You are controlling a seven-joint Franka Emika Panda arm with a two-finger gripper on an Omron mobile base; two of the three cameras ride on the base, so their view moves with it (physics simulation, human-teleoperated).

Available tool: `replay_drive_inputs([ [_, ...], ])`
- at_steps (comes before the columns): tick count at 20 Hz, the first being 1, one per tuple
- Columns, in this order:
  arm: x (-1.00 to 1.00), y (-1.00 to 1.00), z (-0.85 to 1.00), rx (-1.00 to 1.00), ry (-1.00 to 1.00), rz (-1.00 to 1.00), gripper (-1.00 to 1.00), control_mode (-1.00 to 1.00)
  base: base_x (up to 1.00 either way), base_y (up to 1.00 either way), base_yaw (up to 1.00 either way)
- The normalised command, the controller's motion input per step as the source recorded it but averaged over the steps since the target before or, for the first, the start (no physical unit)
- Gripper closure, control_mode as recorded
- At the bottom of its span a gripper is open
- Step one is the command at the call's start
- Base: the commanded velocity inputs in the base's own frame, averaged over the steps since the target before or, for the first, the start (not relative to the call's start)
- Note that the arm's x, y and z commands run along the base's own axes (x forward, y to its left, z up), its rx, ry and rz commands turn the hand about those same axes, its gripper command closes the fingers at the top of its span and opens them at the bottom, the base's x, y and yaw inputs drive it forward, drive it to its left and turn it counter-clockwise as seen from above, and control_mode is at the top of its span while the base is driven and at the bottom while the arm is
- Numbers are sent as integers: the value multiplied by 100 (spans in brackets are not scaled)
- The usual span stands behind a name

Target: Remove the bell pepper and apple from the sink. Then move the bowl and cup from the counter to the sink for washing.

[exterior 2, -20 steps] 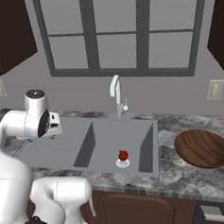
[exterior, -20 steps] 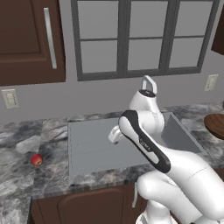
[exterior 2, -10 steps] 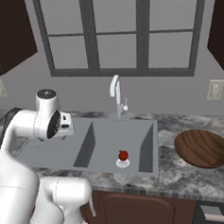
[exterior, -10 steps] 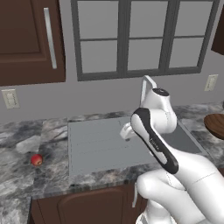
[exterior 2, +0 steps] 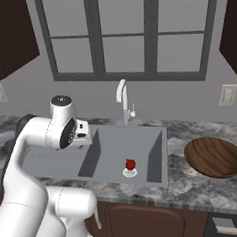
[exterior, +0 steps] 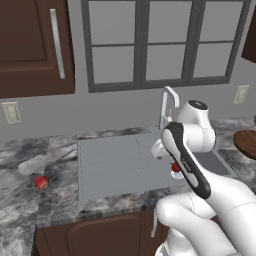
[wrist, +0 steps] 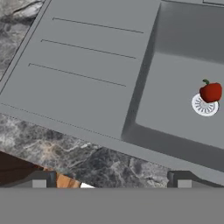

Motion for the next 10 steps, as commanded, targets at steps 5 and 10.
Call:
replay_drive_inputs([
  [5, 0, -48, 0, -2, 0, -7, -100, -100, 0, 0, 0],
  [10, 3, -45, 0, -3, 0, -9, -100, -100, 0, 0, 0],
])
